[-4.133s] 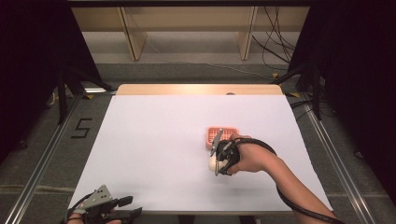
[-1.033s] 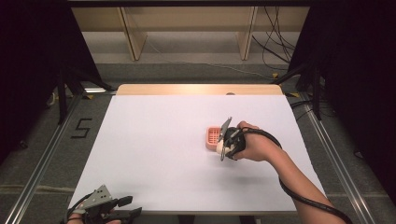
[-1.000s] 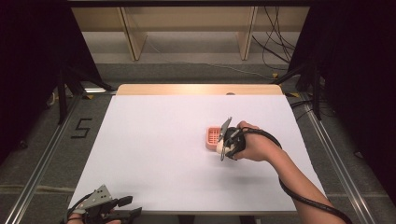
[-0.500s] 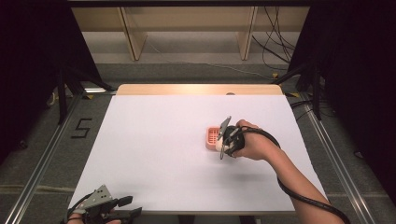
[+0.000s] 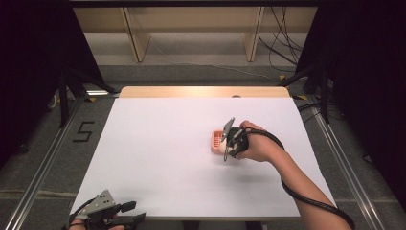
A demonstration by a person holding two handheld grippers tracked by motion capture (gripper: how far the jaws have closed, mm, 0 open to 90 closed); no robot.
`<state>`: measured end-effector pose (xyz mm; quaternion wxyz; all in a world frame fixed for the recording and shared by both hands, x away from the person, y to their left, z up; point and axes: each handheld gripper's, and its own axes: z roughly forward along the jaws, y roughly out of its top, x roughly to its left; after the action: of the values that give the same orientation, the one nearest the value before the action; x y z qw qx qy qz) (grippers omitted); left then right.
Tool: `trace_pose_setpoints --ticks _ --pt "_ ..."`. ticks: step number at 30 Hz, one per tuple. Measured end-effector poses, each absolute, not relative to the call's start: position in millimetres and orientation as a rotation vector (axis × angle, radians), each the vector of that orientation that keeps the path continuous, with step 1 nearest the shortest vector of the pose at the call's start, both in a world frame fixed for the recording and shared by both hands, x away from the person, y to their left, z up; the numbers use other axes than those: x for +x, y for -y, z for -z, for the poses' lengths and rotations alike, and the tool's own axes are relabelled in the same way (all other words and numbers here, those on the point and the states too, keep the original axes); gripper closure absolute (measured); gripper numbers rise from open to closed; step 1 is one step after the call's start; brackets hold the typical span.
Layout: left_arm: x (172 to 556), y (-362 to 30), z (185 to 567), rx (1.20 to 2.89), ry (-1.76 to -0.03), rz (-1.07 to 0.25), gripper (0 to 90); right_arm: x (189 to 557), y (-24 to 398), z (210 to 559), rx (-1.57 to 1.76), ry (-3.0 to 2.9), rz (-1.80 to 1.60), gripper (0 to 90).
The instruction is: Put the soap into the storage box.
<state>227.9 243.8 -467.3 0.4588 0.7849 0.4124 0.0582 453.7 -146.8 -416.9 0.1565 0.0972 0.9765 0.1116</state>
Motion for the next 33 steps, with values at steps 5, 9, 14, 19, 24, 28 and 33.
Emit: trace_pose_setpoints --ticks 5,9,14,19,24,28,33 --pt "228 -244 467 1.931 -1.020 -0.141 41.4 454 147 418 0.346 -2.797 -0.324 50.4" --pt "228 -244 467 1.931 -1.021 -0.141 41.4 457 146 418 0.347 -2.794 -0.322 50.4" --pt "228 -244 467 1.932 -1.021 -0.140 41.4 460 145 418 0.347 -2.786 -0.331 50.4" --pt "228 -244 467 1.927 -1.033 -0.132 41.4 463 145 420 0.347 -2.792 -0.320 50.4" --pt "228 -244 467 1.927 -1.028 -0.135 41.4 466 145 421 0.351 -2.797 -0.320 50.4" --pt "228 -244 468 1.930 -1.021 -0.140 41.4 469 144 422 0.344 -2.789 -0.319 50.4" --pt "228 -244 467 1.931 -1.023 -0.141 41.4 473 144 424 0.356 -2.791 -0.319 50.4"
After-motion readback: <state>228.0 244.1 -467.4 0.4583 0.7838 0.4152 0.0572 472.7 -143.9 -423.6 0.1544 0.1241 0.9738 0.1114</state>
